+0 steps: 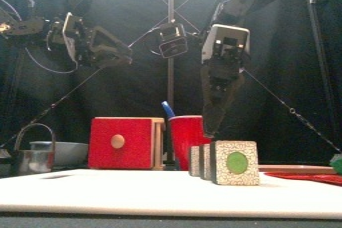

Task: Place sushi on board then cut the sushi with the knife then place the pieces on the plate
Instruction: Place the 4 sushi pieces on the plate

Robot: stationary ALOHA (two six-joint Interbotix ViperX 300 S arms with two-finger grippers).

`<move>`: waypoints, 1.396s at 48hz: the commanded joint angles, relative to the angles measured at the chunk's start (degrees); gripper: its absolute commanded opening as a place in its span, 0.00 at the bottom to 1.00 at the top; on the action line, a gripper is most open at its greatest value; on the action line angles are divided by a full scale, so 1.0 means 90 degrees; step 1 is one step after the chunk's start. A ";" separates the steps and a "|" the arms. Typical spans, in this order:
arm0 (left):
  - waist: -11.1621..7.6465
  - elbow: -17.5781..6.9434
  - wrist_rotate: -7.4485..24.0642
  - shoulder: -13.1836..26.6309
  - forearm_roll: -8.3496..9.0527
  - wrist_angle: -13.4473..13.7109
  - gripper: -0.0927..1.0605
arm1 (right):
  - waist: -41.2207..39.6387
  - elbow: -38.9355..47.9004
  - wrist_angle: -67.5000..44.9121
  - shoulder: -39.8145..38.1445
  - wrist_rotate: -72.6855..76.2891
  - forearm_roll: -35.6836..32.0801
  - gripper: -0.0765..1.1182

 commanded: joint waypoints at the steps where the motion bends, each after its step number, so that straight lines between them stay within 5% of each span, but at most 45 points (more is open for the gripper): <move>1: -0.0010 -0.0029 0.0020 -0.0039 -0.0098 -0.0068 0.78 | -0.0068 -0.0176 -0.0068 -0.0020 -0.0049 0.0000 0.74; 13: 0.0010 0.0000 0.0029 -0.0039 -0.0117 -0.0068 0.78 | -0.0107 -0.0156 -0.0303 0.0176 -0.0020 0.0000 0.72; 26: 0.0010 0.0098 0.0010 -0.0029 -0.0117 -0.0068 0.78 | -0.0225 -0.0127 -0.0332 0.0146 0.0117 0.0107 0.52; 41: -0.0010 0.0146 0.0020 -0.0029 -0.0117 -0.0068 0.78 | -0.0576 0.1064 0.0732 -0.1328 0.1660 0.0098 0.52; 55: -0.0010 0.0156 0.0029 -0.0029 -0.0107 -0.0068 0.78 | -0.1660 0.2813 0.0889 -0.3213 0.5166 -0.1279 0.52; 67: 0.0010 0.0215 0.0029 -0.0039 -0.0098 -0.0078 0.78 | -0.3037 0.2949 0.0078 -0.2783 0.6875 -0.2813 0.52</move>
